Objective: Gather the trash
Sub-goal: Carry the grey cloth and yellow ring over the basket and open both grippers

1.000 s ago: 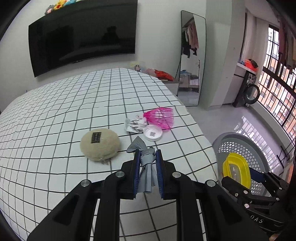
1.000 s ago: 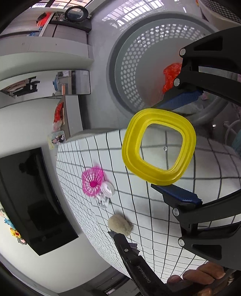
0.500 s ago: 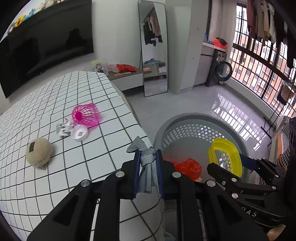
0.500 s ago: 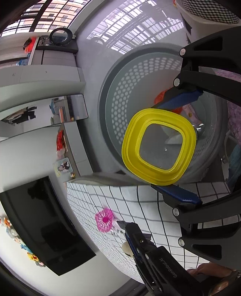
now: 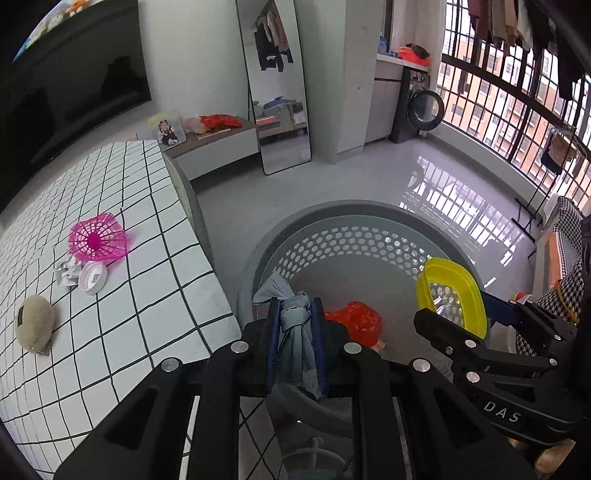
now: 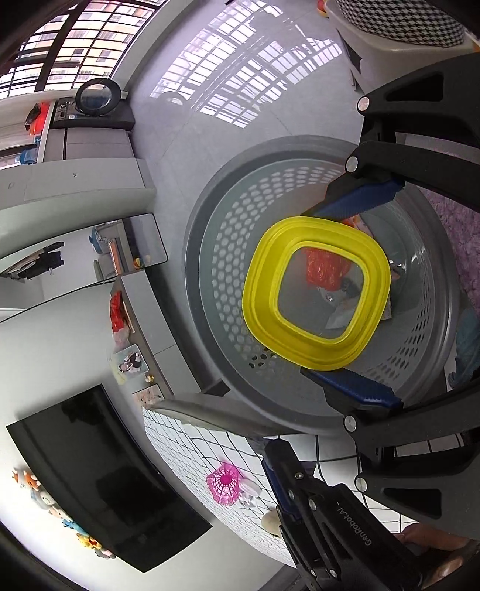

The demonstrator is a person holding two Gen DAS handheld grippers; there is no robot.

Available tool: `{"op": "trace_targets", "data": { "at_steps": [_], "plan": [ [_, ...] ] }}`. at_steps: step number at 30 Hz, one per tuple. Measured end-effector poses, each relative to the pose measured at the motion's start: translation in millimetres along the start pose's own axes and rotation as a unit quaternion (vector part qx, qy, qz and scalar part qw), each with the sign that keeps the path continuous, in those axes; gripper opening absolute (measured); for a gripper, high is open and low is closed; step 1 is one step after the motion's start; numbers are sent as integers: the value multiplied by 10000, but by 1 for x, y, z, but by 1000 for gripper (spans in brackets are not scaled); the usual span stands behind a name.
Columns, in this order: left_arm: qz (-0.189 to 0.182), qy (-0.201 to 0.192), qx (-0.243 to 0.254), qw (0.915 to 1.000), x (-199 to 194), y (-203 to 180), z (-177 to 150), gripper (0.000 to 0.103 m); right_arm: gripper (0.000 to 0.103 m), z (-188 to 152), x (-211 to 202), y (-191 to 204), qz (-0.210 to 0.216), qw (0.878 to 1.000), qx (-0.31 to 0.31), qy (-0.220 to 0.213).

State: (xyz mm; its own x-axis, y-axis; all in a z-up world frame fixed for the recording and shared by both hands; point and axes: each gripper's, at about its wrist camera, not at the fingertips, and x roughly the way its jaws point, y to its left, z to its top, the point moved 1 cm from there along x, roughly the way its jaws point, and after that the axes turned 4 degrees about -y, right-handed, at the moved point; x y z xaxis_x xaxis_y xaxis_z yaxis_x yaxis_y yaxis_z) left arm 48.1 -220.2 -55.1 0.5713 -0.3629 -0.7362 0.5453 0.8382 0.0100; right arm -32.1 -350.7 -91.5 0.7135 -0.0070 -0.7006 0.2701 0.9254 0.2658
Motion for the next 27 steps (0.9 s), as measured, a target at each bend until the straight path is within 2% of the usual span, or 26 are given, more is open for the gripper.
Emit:
{"op": "trace_targets", "data": {
  "at_steps": [14,27],
  "plan": [
    [-59,256,181,9995,25,-17,4,17,72,3,5,-24,-71,9998,208,1],
    [-132,386,61,9992,36,-13,3,18,72,3,13,-29,-159,9995,244,136]
  ]
}}
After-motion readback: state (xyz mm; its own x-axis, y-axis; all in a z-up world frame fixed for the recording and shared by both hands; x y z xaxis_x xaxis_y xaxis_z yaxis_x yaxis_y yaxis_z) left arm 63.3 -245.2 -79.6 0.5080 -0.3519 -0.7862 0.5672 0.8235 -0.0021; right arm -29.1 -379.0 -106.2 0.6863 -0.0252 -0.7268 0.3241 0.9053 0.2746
